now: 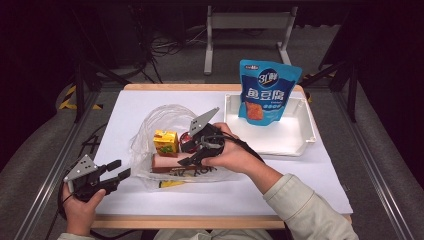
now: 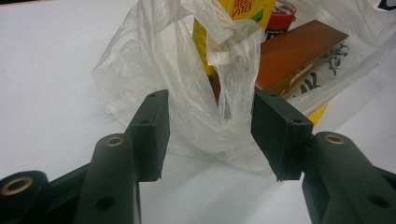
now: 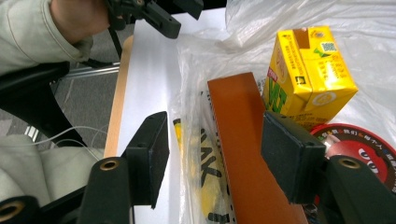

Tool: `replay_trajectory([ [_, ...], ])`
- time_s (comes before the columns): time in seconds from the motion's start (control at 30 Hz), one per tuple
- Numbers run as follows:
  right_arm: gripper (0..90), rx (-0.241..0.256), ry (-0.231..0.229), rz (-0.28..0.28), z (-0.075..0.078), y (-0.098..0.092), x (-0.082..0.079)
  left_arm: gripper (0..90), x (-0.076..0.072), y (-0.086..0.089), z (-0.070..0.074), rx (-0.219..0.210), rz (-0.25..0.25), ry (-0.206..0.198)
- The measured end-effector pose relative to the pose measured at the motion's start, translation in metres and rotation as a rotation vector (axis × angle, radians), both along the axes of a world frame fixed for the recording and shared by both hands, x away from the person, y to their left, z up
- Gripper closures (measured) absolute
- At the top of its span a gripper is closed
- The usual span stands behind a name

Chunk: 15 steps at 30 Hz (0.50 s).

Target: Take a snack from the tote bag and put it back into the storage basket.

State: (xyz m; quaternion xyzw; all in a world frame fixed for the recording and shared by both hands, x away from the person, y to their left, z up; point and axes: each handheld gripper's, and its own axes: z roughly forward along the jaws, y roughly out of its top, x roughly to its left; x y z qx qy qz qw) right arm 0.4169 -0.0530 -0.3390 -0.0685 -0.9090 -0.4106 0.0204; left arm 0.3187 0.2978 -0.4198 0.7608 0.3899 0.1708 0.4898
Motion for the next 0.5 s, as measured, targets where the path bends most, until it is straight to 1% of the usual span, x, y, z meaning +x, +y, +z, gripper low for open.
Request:
replay_trajectory([
  [0.07,42.1,-0.014,-0.002,-0.001,-0.002,0.001,0.000,47.9,0.000,0.000,0.000,0.000,0.001,0.001],
  [0.33,39.8,-0.031,-0.008,-0.009,-0.007,0.006,0.001,47.8,0.000,0.000,0.000,-0.001,0.003,0.000],
  [0.5,39.1,-0.041,-0.005,-0.003,-0.016,0.013,0.002,47.7,-0.003,0.003,0.000,-0.004,0.009,-0.001],
])
